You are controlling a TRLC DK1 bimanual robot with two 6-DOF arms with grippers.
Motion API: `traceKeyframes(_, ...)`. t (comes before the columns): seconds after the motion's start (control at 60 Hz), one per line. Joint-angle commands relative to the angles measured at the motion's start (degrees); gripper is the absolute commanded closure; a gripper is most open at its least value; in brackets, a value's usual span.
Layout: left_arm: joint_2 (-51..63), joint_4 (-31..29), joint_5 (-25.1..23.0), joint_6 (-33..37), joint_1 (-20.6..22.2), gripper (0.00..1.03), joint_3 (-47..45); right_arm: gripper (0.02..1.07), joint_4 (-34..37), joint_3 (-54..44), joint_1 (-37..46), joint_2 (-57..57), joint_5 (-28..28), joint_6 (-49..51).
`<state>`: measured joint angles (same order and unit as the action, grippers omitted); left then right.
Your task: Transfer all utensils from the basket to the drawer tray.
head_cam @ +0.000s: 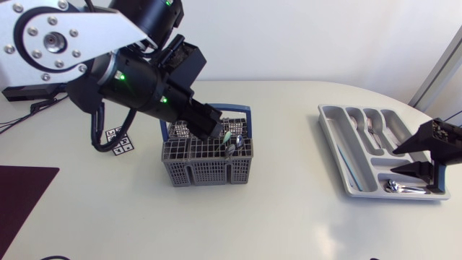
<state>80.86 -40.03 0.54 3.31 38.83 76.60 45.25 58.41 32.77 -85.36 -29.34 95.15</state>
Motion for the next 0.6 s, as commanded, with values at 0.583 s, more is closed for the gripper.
traceKeyframes(0.583, -3.5, 0.9, 0.8, 4.7, -3.3, 0.30, -9.4, 0.36, -3.9, 1.0, -54.2, 10.3, 6.1, -70.3)
